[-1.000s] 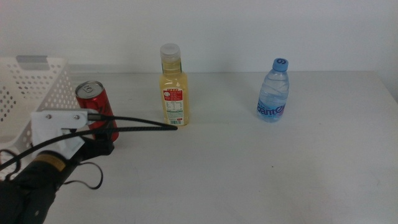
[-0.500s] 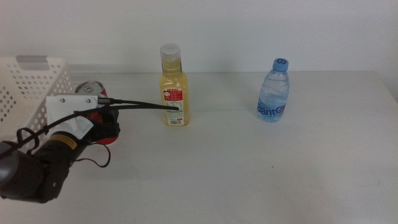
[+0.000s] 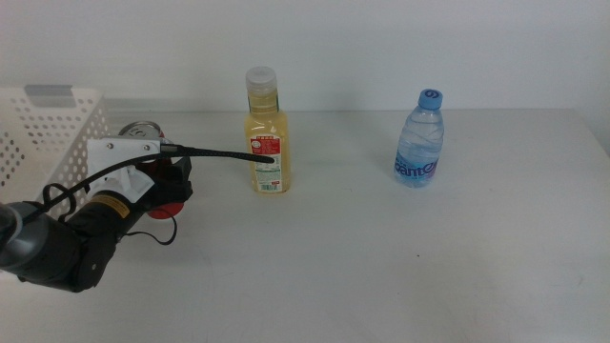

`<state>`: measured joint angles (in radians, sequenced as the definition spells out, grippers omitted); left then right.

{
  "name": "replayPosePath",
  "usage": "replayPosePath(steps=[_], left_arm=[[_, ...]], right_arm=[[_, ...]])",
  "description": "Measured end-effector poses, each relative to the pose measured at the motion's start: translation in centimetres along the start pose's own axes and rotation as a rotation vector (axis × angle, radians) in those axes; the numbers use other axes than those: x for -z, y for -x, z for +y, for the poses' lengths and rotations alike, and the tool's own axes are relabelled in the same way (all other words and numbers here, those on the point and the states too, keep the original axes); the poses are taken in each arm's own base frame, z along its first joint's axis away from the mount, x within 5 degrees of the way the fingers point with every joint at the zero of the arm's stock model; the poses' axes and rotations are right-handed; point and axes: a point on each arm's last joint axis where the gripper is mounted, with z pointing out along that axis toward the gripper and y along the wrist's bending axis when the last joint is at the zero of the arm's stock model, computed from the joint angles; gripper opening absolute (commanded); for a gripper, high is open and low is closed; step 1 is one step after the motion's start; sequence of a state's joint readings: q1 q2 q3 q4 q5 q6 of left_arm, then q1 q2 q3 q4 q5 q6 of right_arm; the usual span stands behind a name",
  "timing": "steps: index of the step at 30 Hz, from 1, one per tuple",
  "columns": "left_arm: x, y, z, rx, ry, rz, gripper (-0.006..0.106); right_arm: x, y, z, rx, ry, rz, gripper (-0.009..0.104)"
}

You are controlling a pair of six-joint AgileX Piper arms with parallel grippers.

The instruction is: Use arms to grab the bottles and put them into the dustbin to the left of the table.

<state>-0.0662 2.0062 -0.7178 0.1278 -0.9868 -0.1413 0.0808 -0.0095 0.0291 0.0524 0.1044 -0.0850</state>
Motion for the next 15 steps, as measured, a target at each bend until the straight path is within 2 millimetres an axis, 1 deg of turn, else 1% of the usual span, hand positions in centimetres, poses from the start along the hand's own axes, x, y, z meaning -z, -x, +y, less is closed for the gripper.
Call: replayPosePath(steps=[1, 7, 9, 10, 11, 15], left_arm=[[0.0, 0.0, 0.0, -0.002, -0.003, 0.000, 0.063], [0.0, 0.0, -0.2, -0.014, -0.022, -0.002, 0.015], [0.0, 0.0, -0.3, -0.021, -0.033, 0.000, 0.002], [0.2, 0.0, -0.4, -0.025, -0.038, 0.005, -0.003], [0.3, 0.0, -0.4, -0.029, -0.042, 0.014, -0.005], [1.6, 0.7, -0.7, -0.048, -0.049, 0.061, -0.005]], right_arm=[[0.0, 0.0, 0.0, 0.000, 0.000, 0.000, 0.071], [0.0, 0.0, 0.0, 0.000, 0.000, 0.000, 0.071], [0.0, 0.0, 0.0, 0.000, 0.000, 0.000, 0.071], [0.0, 0.0, 0.0, 0.000, 0.000, 0.000, 0.071], [0.0, 0.0, 0.0, 0.000, 0.000, 0.000, 0.071], [0.0, 0.0, 0.0, 0.000, 0.000, 0.000, 0.071]])
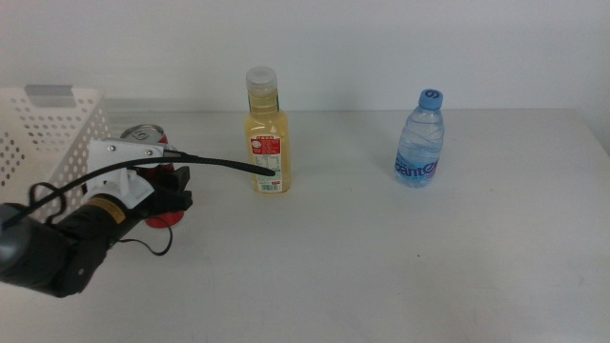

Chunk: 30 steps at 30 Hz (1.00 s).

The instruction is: Use arms to grab the bottles and put them into the dustbin to the left of the table.

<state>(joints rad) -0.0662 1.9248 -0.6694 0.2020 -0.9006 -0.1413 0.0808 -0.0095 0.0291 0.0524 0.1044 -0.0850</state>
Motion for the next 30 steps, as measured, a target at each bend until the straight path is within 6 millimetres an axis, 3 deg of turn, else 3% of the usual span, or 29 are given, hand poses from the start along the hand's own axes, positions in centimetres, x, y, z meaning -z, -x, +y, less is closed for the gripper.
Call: replayPosePath(steps=[16, 22, 30], left_arm=[[7.9, 7.0, -1.4, -0.021, 0.000, 0.065, -0.005], [10.4, 8.6, -1.6, 0.003, 0.023, 0.103, -0.005], [11.9, 9.5, -1.7, 0.021, 0.039, 0.080, -0.005]], right_arm=[[0.0, 0.0, 0.0, 0.000, 0.000, 0.000, 0.071], [0.0, 0.0, 0.0, 0.000, 0.000, 0.000, 0.071], [0.0, 0.0, 0.0, 0.000, 0.000, 0.000, 0.071]])
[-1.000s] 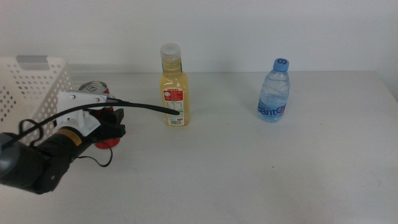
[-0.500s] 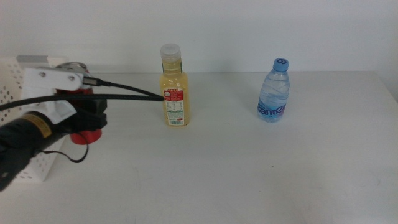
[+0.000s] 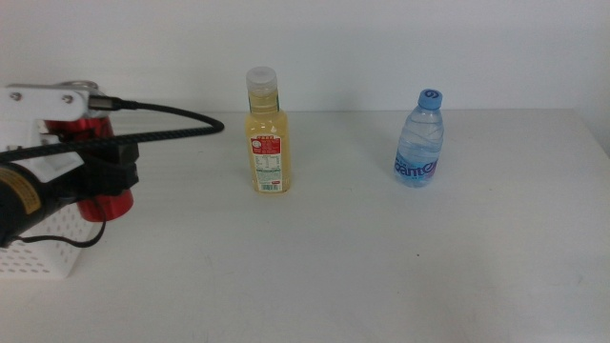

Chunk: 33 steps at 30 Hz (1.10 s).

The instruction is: Use arms to grab the bottles and put them into the dustbin to the left of the table.

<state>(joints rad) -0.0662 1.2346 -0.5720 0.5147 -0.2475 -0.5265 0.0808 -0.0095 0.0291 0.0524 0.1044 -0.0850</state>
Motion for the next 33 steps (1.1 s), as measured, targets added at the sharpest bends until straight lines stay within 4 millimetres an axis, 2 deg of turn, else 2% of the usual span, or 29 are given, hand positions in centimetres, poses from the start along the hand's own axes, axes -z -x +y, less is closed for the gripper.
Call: replayPosePath(steps=[5, 8, 11, 17, 22, 27, 33], left_arm=[[1.3, 0.6, 0.2, 0.009, 0.039, 0.006, -0.005], [2.2, 1.3, 0.8, 0.044, 0.121, 0.064, -0.005], [3.2, 3.1, 1.3, 0.020, 0.203, 0.167, -0.005], [4.0, 6.4, 1.1, -0.032, 0.193, 0.270, -0.005], [2.8, 8.7, 1.3, -0.083, 0.192, 0.392, -0.005], [0.5, 9.6, 1.7, -0.106, 0.192, 0.542, -0.005], [-1.5, 11.3, 1.9, -0.128, 0.190, 0.558, -0.005]], right_arm=[[0.0, 0.0, 0.0, 0.000, 0.000, 0.000, 0.071], [0.0, 0.0, 0.0, 0.000, 0.000, 0.000, 0.071], [0.0, 0.0, 0.0, 0.000, 0.000, 0.000, 0.071], [0.0, 0.0, 0.0, 0.000, 0.000, 0.000, 0.071], [0.0, 0.0, 0.0, 0.000, 0.000, 0.000, 0.071], [0.0, 0.0, 0.0, 0.000, 0.000, 0.000, 0.071], [0.0, 0.0, 0.0, 0.000, 0.000, 0.000, 0.071]])
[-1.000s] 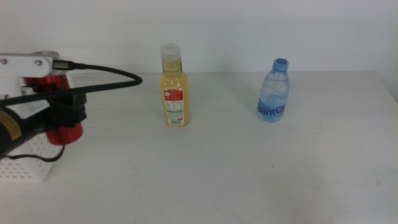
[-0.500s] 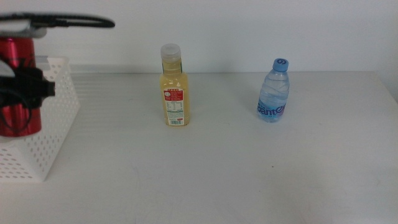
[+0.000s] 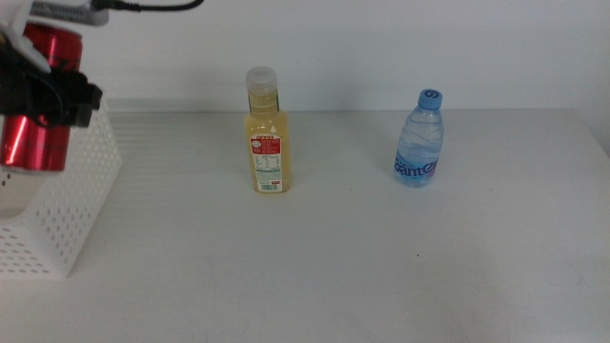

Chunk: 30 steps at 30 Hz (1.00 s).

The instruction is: Use arms to grab the bottles and put them into the dustbin to the left of the table.

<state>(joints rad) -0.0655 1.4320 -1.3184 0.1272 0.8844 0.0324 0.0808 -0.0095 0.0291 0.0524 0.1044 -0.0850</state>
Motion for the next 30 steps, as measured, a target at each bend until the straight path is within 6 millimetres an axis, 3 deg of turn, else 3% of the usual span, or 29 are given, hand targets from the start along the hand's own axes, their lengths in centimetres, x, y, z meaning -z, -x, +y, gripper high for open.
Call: replayPosePath(steps=[5, 13, 21, 30], left_arm=[[0.2, 1.6, 1.5, 0.026, 0.020, -0.006, -0.005], [-1.4, 2.4, 7.2, 0.066, 0.044, 0.043, -0.005], [-6.6, 1.2, 11.3, 0.157, 0.009, 0.183, -0.005], [-13.9, -1.0, 12.0, 0.162, -0.017, 0.332, -0.005]], right_arm=[[0.0, 0.0, 0.0, 0.000, 0.000, 0.000, 0.071], [0.0, 0.0, 0.0, 0.000, 0.000, 0.000, 0.071], [0.0, 0.0, 0.0, 0.000, 0.000, 0.000, 0.071], [0.0, 0.0, 0.0, 0.000, 0.000, 0.000, 0.071]])
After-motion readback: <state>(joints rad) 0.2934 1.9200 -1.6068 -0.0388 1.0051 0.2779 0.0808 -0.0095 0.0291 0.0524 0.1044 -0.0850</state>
